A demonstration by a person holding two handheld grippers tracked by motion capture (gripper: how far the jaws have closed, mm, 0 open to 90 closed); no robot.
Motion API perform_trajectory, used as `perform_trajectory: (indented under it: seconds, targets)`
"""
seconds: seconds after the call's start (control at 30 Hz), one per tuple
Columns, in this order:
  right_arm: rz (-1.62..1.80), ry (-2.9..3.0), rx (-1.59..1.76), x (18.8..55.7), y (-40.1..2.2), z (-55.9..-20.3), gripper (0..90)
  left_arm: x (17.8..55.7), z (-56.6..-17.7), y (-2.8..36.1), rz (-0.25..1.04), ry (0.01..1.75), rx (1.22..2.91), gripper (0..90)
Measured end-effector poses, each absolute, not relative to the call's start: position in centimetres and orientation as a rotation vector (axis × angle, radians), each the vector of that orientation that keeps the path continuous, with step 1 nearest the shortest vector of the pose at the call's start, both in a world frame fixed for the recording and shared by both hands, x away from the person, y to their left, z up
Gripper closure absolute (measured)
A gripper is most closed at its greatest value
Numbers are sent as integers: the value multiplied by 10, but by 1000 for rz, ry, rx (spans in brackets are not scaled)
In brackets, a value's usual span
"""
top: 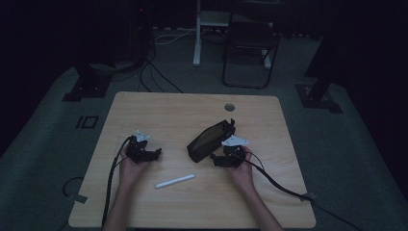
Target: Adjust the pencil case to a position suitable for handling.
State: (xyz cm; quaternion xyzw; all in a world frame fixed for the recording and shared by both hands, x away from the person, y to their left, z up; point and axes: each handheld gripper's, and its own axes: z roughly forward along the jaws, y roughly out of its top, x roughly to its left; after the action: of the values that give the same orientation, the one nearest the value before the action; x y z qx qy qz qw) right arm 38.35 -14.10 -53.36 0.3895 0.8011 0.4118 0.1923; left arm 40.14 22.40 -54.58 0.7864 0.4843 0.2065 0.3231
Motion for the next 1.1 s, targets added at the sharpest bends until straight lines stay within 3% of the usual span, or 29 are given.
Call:
perform_trajectory:
  seconds: [0.23,0.97,1.1]
  targets:
    - [1131,2251,1098,383,-152,-534,197,395,-541,219,513,1223,2087,426]
    - [1035,2271,1113,370,-210,-539,197,341,-510,188,496,960,2104,389]
    - [1072,2227,1109,377,-214,-527,251,334,-507,182,501,934,2102,388]
